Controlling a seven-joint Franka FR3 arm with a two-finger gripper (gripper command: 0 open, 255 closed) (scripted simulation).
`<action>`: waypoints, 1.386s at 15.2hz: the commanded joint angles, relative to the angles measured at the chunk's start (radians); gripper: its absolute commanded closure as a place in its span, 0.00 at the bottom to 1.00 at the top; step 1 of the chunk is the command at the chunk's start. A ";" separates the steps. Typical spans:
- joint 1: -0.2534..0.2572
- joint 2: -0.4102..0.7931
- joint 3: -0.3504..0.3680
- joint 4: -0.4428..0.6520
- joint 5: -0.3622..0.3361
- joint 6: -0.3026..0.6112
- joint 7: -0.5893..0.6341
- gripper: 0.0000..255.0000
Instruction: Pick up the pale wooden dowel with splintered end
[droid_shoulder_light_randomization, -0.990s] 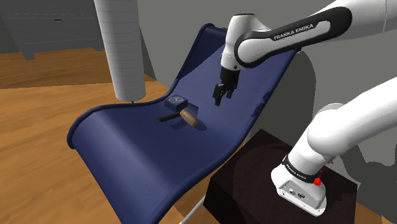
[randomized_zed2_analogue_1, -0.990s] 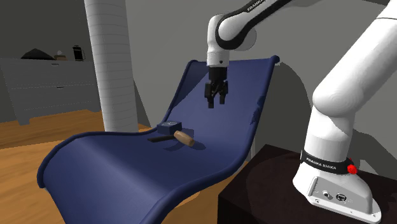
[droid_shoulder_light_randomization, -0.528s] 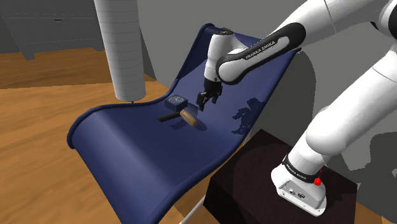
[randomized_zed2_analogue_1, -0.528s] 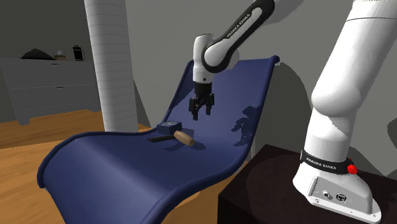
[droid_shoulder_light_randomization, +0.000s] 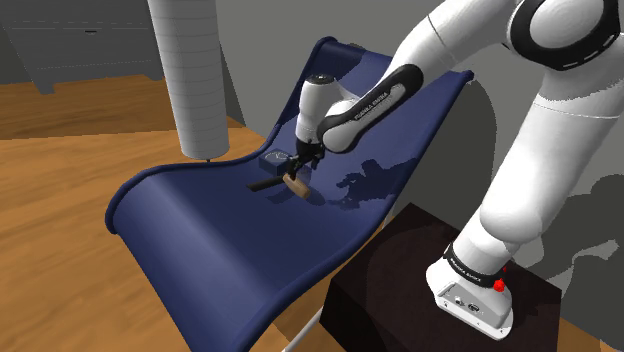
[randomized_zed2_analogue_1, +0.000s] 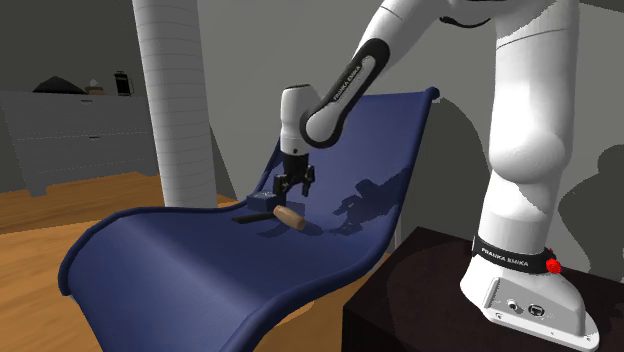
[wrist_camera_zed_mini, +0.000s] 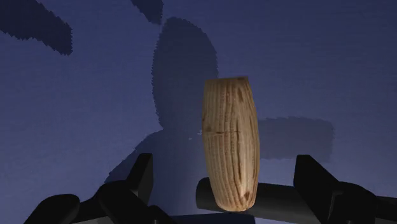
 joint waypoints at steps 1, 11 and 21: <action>0.021 0.092 -0.020 0.063 -0.091 0.031 0.094 0.00; 0.062 0.210 -0.076 0.093 -0.197 0.115 0.190 0.00; 0.062 0.210 -0.076 0.093 -0.197 0.115 0.190 1.00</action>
